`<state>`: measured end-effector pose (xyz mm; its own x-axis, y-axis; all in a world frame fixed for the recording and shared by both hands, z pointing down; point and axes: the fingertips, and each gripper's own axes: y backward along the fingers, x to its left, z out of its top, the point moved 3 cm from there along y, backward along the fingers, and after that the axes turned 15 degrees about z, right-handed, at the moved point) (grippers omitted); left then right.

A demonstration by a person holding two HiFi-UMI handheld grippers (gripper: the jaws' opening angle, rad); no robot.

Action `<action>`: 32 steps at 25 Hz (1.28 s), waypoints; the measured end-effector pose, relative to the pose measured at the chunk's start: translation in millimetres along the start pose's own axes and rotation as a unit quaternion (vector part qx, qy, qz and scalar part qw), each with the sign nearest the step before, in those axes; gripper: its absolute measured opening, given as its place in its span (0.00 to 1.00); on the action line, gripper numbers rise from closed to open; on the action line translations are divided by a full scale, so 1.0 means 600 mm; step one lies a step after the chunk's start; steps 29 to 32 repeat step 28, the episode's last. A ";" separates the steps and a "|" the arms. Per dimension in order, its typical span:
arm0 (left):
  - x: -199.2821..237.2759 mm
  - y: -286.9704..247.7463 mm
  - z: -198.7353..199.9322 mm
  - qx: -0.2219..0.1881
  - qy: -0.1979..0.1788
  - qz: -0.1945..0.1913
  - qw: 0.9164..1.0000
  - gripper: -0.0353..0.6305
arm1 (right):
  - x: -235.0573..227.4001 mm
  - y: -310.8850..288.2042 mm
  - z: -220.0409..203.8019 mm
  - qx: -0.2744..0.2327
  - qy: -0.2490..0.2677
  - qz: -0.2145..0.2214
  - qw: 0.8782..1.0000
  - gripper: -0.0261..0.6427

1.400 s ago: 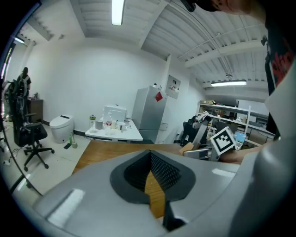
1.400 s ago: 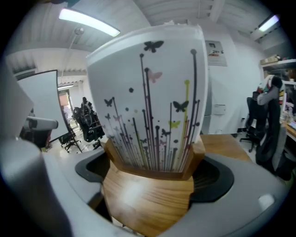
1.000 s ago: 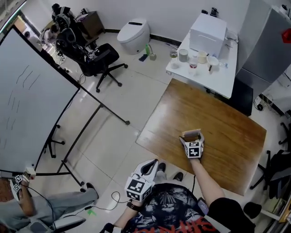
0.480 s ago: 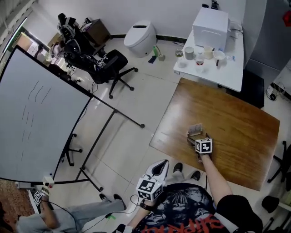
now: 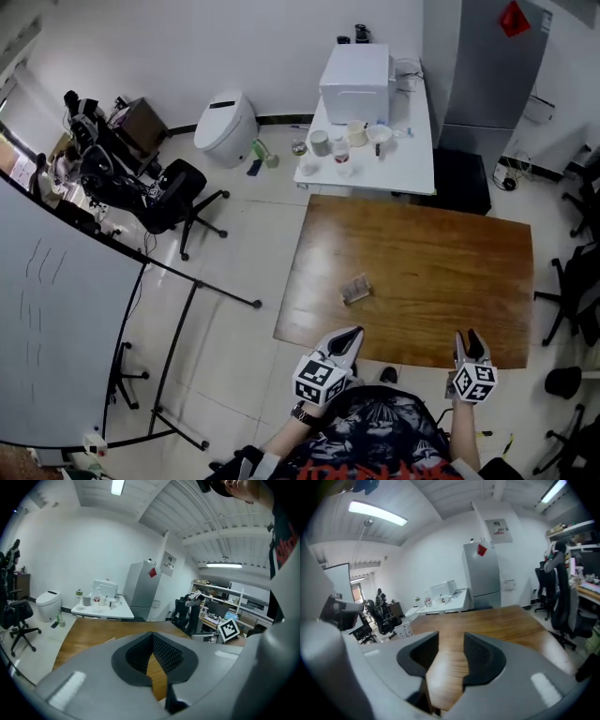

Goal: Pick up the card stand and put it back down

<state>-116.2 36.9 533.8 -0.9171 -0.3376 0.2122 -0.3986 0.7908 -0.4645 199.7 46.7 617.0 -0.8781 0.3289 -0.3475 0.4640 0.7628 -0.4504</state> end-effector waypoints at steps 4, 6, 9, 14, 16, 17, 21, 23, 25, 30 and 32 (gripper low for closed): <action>-0.040 -0.032 0.022 -0.006 -0.025 -0.043 0.999 0.04 | -0.009 0.075 0.061 -0.079 0.001 -0.048 0.996 0.03; -0.063 -0.042 0.028 -0.008 -0.031 -0.061 0.998 0.04 | -0.005 0.099 0.086 -0.109 0.003 -0.056 0.992 0.03; -0.089 -0.049 0.026 -0.006 -0.037 -0.080 0.996 0.04 | 0.005 0.121 0.102 -0.130 0.010 -0.052 0.990 0.03; -0.103 -0.051 0.025 -0.006 -0.038 -0.083 0.996 0.04 | 0.011 0.128 0.108 -0.136 0.011 -0.048 0.990 0.03; -0.099 -0.048 0.024 -0.006 -0.037 -0.082 0.996 0.04 | 0.020 0.124 0.111 -0.134 0.014 -0.045 0.990 0.03; -0.095 -0.045 0.023 -0.005 -0.036 -0.080 0.996 0.04 | 0.025 0.122 0.113 -0.133 0.015 -0.043 0.990 0.03; -0.075 -0.038 0.029 -0.015 -0.029 -0.063 0.997 0.04 | 0.031 0.106 0.137 -0.136 0.021 -0.030 0.990 0.03; -0.075 -0.035 0.026 -0.016 -0.024 -0.056 0.998 0.04 | 0.032 0.106 0.145 -0.137 0.024 -0.018 0.990 0.03; -0.080 -0.032 0.018 -0.011 -0.019 -0.055 0.998 0.04 | 0.037 0.113 0.145 -0.139 0.025 0.000 0.990 0.03; -0.087 -0.029 0.002 -0.003 -0.015 -0.057 0.998 0.04 | 0.044 0.123 0.138 -0.127 0.034 0.012 0.991 0.03; -0.087 -0.029 0.002 -0.003 -0.015 -0.057 0.998 0.04 | 0.044 0.123 0.138 -0.127 0.034 0.012 0.991 0.03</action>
